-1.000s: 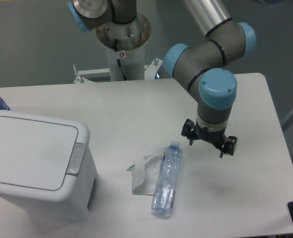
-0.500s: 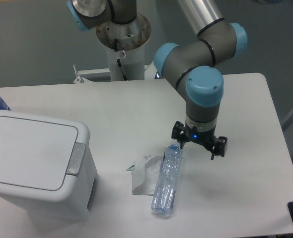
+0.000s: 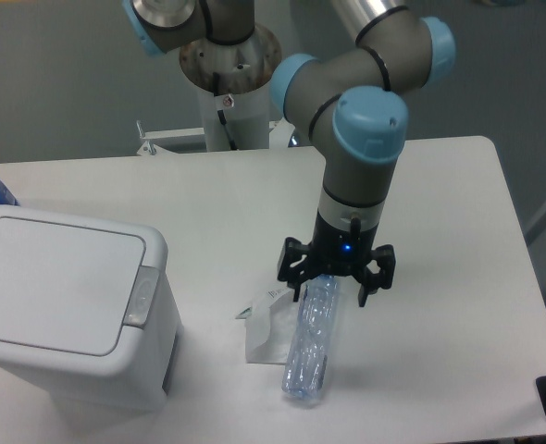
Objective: Open the trash can
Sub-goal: 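Move the gripper over to the grey button on the trash can lid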
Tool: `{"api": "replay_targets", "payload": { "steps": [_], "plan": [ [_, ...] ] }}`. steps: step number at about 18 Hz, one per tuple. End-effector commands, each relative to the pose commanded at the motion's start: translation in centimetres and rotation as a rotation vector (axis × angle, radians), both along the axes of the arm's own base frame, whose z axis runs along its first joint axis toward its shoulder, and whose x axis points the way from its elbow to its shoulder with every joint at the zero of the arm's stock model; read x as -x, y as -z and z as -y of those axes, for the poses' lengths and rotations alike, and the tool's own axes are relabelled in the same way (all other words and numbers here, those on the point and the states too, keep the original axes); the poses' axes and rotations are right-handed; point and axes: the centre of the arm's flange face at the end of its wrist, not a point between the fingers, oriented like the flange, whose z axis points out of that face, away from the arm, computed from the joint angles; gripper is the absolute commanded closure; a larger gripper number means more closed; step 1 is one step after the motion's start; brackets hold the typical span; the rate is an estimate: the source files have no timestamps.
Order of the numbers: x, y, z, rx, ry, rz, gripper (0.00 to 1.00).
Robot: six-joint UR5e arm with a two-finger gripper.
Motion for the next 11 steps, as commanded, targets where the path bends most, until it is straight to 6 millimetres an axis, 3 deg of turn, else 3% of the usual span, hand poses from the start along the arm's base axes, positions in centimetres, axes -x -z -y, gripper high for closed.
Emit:
{"api": "replay_targets", "payload": {
  "steps": [5,8,11],
  "plan": [
    [-2.7,-2.4,-2.2,-0.048,0.009,0.011,0.0],
    [-6.0,-4.5,-4.3,-0.082,0.047,0.008,0.0],
    [-7.7,-5.8,-4.9,-0.111,0.04,0.037,0.0]
  ]
}}
